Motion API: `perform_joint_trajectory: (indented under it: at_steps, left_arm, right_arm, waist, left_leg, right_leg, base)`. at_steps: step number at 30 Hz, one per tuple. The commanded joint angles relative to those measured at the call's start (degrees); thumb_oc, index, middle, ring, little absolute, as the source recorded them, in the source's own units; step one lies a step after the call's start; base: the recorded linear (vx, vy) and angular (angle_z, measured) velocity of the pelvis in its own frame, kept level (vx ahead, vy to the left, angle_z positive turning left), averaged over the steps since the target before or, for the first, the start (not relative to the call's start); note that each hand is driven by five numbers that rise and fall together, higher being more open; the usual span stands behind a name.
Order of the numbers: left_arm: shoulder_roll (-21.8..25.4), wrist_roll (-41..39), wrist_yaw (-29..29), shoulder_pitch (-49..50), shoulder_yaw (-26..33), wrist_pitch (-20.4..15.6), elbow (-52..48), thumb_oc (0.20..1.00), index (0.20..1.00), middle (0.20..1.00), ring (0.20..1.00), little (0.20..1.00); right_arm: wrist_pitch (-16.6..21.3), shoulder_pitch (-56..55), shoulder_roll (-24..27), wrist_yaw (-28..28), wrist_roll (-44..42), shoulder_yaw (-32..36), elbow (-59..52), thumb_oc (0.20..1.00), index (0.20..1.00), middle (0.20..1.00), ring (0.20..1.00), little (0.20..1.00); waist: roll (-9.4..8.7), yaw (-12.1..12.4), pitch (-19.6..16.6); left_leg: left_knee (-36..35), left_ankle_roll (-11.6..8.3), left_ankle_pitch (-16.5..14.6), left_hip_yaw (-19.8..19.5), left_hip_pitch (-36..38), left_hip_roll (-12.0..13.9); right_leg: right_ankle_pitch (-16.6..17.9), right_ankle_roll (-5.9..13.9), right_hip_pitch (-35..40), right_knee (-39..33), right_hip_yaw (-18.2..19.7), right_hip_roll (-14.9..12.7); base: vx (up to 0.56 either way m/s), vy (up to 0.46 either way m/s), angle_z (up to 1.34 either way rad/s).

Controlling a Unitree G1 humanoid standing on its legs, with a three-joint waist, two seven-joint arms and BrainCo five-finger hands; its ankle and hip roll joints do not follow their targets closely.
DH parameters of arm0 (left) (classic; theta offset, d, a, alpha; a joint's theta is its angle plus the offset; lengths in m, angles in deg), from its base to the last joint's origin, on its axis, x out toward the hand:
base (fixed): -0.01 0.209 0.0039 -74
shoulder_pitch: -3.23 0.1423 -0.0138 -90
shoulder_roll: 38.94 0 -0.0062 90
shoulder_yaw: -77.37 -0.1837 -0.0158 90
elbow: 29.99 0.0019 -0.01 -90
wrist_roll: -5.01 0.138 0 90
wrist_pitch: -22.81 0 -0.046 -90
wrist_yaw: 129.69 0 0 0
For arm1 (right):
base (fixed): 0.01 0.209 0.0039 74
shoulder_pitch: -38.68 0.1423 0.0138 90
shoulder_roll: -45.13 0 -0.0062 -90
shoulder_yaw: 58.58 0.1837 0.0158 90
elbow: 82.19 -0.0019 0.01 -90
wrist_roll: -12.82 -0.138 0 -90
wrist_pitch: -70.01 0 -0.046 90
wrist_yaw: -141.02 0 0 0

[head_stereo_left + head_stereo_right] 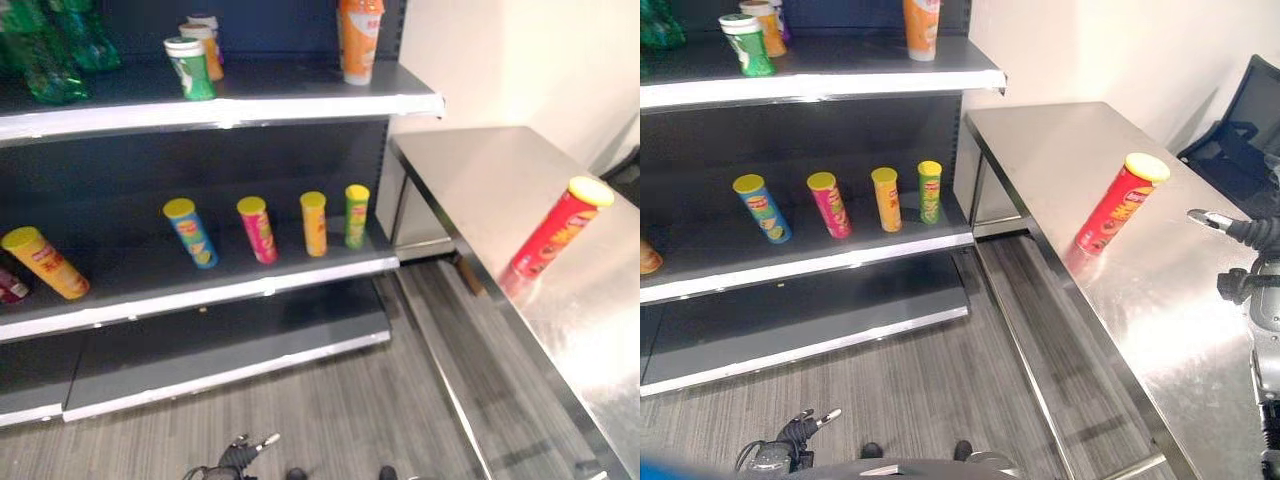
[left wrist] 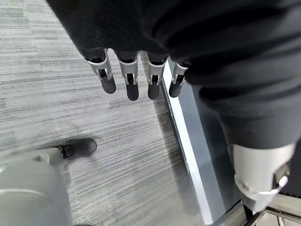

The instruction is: Put the goods on the table back onto the shelves and tidy them up.

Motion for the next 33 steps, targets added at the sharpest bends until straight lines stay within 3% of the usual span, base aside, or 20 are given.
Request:
perform_joint_trajectory:
  at_steps: [1,23,33]
  left_arm:
    - [3.98,-1.74,-0.54,-3.82,-0.83,-0.79,1.02,1.000,1.000,1.000,1.000,1.000]
    - [6.24,-3.89,-2.06,-2.01,-3.02,-1.52,1.14,1.000,1.000,1.000,1.000,1.000]
    - [6.90,-4.48,-2.27,-2.12,-3.25,-1.80,0.80,1.000,1.000,1.000,1.000,1.000]
  right_arm:
    - [1.63,5.75,3.10,0.62,-3.07,-1.83,2.47,1.000,1.000,1.000,1.000,1.000]
    - [-0.70,30.74,9.08,5.02,-6.17,-23.15,32.43,1.000,1.000,1.000,1.000,1.000]
    - [-1.04,34.47,9.17,6.00,-6.11,-26.07,36.80,1.000,1.000,1.000,1.000,1.000]
  waist:
    - [-3.11,0.85,0.83]
    - [-3.00,3.62,1.43]
    - [-2.78,4.37,1.81]
  left_leg:
    - [0.73,-0.28,-9.37,3.81,5.57,-1.59]
    - [0.73,-1.98,-7.91,0.61,4.11,-0.76]
    - [0.73,-2.48,-7.35,-0.77,3.55,-0.68]
  right_leg:
    - [-8.38,1.07,0.46,1.07,-0.75,-1.08]
    - [-9.15,0.16,1.15,1.07,-4.67,-0.65]
    - [-9.70,-0.12,1.58,1.07,-6.25,-0.46]
  base:
    - [-0.02,-0.050,0.16]
    - [-0.01,-0.023,0.11]
    - [0.00,-0.017,0.12]
